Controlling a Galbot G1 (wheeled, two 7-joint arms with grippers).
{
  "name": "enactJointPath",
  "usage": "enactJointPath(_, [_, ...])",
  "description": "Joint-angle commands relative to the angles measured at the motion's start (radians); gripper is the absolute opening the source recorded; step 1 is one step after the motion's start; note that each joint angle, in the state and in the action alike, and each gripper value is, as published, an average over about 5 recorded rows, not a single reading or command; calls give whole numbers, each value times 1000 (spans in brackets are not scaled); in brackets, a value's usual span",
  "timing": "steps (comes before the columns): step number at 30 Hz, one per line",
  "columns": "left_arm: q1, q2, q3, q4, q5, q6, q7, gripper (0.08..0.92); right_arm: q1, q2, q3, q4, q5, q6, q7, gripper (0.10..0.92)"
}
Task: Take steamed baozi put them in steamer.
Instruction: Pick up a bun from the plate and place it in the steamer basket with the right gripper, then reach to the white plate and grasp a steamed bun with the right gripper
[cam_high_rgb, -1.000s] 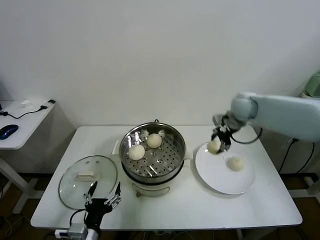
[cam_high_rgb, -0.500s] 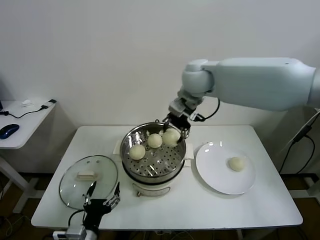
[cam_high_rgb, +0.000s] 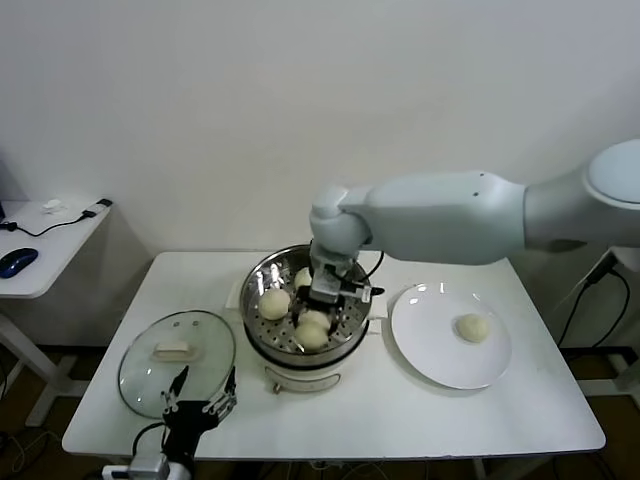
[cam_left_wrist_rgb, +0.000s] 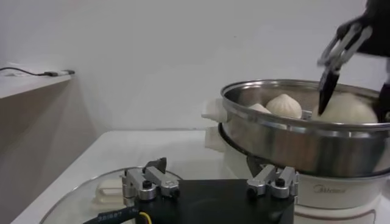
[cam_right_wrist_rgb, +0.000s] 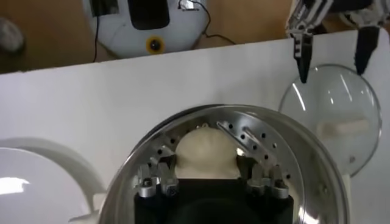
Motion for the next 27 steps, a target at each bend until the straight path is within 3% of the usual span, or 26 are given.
enactJointPath(1, [-2,-2,0,0,0,2,-1,823,-112,35,22,-84,-114,68,52,670])
enactJointPath(5, [0,-3,-1,-2,0,3,-1,823,-80,32,20,-87,-56,90,17,695])
enactJointPath(10, [7,-2,-2,-8,0,2,-1,823,27,15,28,-97,57,116,-72,809])
enactJointPath(17, [15,0,1,-17,3,-1,0,823,218,-83,-30,-179,359,107,-183,823])
enactJointPath(21, [12,0,3,-20,3,-2,1,823,328,-229,-142,-216,457,-53,-210,823])
enactJointPath(27, [0,-4,7,-25,1,0,2,823,349,-484,-306,-186,443,-394,-154,823])
